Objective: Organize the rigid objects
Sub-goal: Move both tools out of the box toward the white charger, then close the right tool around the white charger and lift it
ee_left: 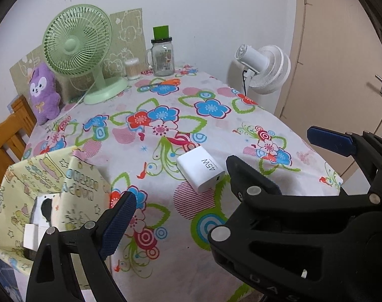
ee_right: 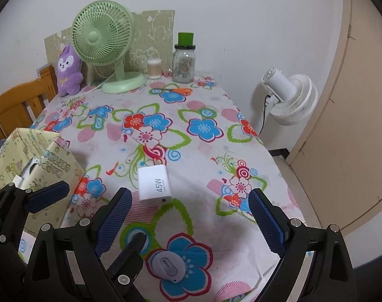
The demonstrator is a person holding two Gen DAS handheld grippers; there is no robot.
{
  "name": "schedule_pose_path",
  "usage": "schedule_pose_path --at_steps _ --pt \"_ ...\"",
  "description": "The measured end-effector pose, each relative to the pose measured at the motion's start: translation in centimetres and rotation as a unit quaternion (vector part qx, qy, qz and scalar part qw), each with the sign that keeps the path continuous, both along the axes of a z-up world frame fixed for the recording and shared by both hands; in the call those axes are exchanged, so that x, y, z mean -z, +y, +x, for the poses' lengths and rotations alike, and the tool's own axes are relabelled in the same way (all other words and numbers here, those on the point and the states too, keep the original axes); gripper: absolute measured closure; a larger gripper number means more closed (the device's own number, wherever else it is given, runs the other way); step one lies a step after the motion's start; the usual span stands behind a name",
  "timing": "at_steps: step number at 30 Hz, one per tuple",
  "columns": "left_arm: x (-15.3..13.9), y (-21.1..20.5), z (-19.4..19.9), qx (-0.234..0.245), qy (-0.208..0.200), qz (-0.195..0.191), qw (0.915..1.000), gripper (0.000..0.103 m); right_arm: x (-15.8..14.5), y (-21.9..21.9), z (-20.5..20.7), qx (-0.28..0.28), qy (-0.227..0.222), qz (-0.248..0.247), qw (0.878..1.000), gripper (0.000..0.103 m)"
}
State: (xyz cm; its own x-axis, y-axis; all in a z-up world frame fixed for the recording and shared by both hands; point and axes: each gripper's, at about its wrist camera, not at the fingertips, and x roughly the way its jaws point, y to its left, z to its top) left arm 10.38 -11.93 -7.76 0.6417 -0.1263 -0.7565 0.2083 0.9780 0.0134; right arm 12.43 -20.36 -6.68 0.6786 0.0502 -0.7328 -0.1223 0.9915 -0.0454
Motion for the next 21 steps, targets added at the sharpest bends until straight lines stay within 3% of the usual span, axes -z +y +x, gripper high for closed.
schedule_pose_path --at_steps 21 --pt "6.0 0.8 2.6 -0.036 0.044 -0.013 0.9983 0.009 7.4 -0.9 3.6 -0.006 0.058 0.013 0.998 0.008"
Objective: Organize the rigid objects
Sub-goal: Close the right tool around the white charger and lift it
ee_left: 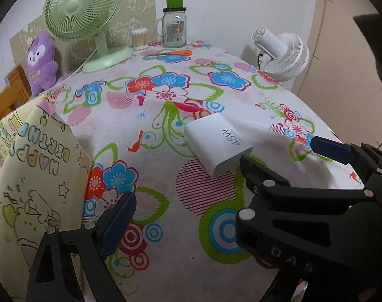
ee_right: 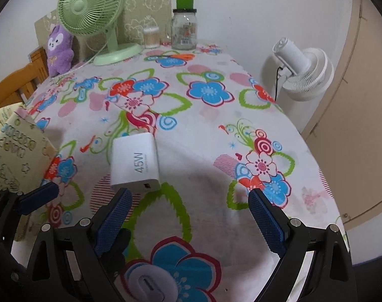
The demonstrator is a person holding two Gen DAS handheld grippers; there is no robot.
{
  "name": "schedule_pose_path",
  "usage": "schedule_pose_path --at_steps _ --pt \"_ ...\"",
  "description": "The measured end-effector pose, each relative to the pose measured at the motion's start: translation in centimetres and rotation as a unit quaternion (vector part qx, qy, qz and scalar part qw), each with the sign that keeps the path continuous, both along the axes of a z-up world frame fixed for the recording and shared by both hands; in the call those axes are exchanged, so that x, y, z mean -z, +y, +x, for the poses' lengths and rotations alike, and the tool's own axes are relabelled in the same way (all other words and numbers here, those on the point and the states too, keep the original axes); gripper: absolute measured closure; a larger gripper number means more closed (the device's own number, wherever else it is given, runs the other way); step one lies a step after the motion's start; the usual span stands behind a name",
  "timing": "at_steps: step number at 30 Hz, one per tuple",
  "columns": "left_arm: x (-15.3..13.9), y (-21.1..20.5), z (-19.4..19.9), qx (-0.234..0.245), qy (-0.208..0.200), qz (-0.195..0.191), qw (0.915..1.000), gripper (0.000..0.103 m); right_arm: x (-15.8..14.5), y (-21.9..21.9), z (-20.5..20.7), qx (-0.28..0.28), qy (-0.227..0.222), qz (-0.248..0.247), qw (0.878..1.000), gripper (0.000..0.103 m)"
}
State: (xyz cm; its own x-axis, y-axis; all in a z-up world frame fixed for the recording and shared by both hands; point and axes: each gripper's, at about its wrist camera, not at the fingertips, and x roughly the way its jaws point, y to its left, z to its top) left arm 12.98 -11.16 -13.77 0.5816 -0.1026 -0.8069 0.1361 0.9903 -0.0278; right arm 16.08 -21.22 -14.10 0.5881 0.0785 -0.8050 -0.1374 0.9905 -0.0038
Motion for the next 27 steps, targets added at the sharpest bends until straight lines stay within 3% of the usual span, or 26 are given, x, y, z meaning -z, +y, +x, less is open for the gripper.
schedule_pose_path --at_steps 19,27 --pt "0.8 1.3 0.0 -0.030 0.000 0.011 0.9995 0.009 1.1 3.1 1.0 -0.055 0.009 0.017 0.998 0.010" --pt "1.0 1.6 -0.1 -0.043 0.001 0.004 0.9991 0.013 1.4 3.5 2.5 -0.060 0.012 0.043 0.997 0.024"
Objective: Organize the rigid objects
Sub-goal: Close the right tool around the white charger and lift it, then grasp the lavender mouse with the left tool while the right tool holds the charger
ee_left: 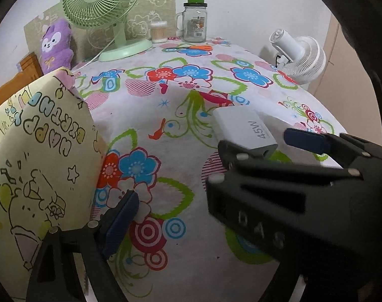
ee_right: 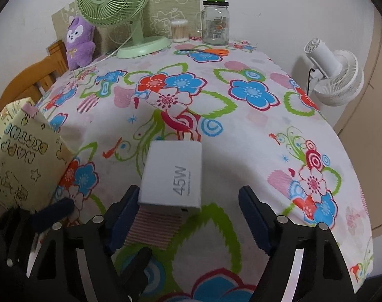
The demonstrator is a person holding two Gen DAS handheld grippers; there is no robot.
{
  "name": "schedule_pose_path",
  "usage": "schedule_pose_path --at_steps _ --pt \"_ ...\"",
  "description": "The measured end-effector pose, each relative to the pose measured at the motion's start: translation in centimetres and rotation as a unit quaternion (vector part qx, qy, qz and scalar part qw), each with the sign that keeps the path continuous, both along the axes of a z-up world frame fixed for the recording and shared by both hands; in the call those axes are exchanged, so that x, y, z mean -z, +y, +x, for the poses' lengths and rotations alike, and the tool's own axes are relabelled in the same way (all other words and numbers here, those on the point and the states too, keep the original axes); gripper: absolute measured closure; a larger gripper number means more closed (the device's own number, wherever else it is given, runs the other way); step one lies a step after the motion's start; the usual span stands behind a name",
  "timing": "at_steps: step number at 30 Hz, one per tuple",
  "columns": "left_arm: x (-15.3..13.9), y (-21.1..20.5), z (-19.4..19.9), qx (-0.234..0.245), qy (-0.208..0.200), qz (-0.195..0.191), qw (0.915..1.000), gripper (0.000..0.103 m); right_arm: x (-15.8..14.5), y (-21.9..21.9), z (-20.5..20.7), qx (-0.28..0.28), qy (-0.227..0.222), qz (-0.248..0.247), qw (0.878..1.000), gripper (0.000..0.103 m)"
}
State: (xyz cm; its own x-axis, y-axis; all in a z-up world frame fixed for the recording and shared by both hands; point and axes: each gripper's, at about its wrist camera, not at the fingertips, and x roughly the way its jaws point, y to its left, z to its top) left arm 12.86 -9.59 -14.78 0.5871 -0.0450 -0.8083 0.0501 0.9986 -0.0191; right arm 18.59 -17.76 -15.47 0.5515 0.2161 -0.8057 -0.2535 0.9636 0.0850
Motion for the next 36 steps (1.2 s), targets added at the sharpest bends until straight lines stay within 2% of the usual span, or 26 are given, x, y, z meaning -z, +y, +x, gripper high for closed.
schedule_pose_path --at_steps 3,5,7,15,28,32,36 --pt "0.0 0.2 0.0 -0.007 -0.005 0.001 1.0000 0.015 0.0 0.3 0.5 -0.011 -0.002 0.008 1.000 0.032" --pt "0.0 0.2 0.0 -0.007 -0.009 0.003 0.9999 0.015 0.3 0.7 0.8 -0.024 0.004 0.008 1.000 0.042" --pt "0.0 0.0 -0.1 -0.003 -0.008 0.009 0.9999 0.014 0.3 1.3 0.7 -0.034 -0.007 -0.013 0.999 0.051" --pt "0.0 -0.2 0.1 -0.001 -0.007 0.012 0.9999 0.014 -0.6 -1.5 -0.1 0.009 -0.028 -0.011 1.000 0.053" --pt "-0.2 -2.4 -0.1 0.023 -0.008 0.021 0.9995 0.014 -0.8 -7.2 -1.9 0.089 -0.032 0.003 0.996 0.053" --pt "-0.3 -3.1 -0.8 0.032 -0.016 0.031 0.9989 0.022 -0.8 -8.6 -2.5 0.104 -0.033 0.006 0.994 0.053" --pt "-0.4 -3.6 -1.6 0.039 -0.027 0.046 0.9978 0.025 -0.3 -9.3 -3.0 0.109 -0.028 0.007 0.994 0.053"
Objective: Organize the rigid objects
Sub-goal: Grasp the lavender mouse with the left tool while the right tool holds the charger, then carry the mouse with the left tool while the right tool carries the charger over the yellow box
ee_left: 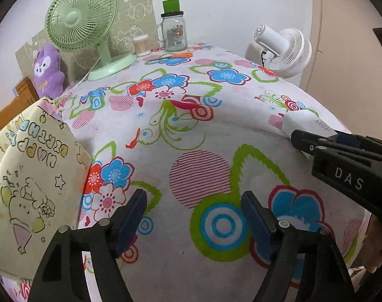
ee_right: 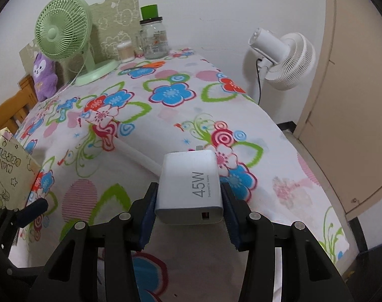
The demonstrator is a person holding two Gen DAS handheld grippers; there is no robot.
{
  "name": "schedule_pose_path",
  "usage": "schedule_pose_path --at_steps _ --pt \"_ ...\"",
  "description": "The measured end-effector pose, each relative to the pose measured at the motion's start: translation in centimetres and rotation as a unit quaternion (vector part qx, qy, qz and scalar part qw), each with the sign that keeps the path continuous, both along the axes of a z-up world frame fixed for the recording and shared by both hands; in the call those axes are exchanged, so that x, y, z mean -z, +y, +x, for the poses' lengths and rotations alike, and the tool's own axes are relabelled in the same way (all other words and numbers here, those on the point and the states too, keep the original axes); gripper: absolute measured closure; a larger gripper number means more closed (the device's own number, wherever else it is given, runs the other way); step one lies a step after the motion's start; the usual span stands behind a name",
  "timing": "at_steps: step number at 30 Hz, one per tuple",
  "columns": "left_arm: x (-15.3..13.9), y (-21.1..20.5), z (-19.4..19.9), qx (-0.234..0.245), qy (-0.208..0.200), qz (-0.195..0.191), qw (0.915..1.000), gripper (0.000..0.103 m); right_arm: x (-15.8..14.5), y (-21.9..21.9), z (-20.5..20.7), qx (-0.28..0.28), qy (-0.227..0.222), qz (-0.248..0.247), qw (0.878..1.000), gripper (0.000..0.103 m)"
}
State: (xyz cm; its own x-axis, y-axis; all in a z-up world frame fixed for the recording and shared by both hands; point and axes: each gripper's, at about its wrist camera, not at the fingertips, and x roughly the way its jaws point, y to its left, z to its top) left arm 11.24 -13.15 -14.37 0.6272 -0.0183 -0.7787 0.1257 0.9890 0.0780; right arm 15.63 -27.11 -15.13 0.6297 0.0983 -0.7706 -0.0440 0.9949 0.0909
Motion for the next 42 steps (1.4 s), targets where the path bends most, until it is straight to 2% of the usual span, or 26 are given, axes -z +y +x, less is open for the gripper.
schedule_pose_path --at_steps 3,8,15,25,31,35,42 --pt "-0.1 -0.1 -0.1 0.001 -0.002 0.001 1.0000 0.025 0.2 -0.4 -0.4 0.004 0.001 0.003 1.000 0.053" --pt "-1.0 -0.1 -0.5 0.005 -0.007 -0.022 0.9997 0.024 0.2 -0.5 -0.8 0.005 0.000 0.004 1.000 0.053" --pt "-1.3 -1.8 -1.9 0.032 -0.011 -0.028 0.9990 0.022 -0.6 -0.5 -2.4 0.004 -0.009 0.001 1.000 0.053" --pt "-0.3 -3.9 -3.8 0.059 -0.012 -0.033 0.9976 0.020 -0.7 -0.6 -5.0 0.006 -0.015 -0.008 1.000 0.053" --pt "0.3 -4.0 -3.6 0.055 0.003 -0.039 0.9977 0.034 -0.2 -0.9 -5.7 0.010 -0.007 -0.006 1.000 0.053" --pt "0.1 -4.3 -3.4 0.063 0.000 -0.039 0.9973 0.057 0.0 -0.7 -5.6 0.007 -0.003 -0.004 1.000 0.053" --pt "0.1 -3.6 -2.7 0.051 -0.003 -0.032 0.9982 0.057 0.6 -0.2 -4.4 0.002 0.013 -0.006 1.000 0.051"
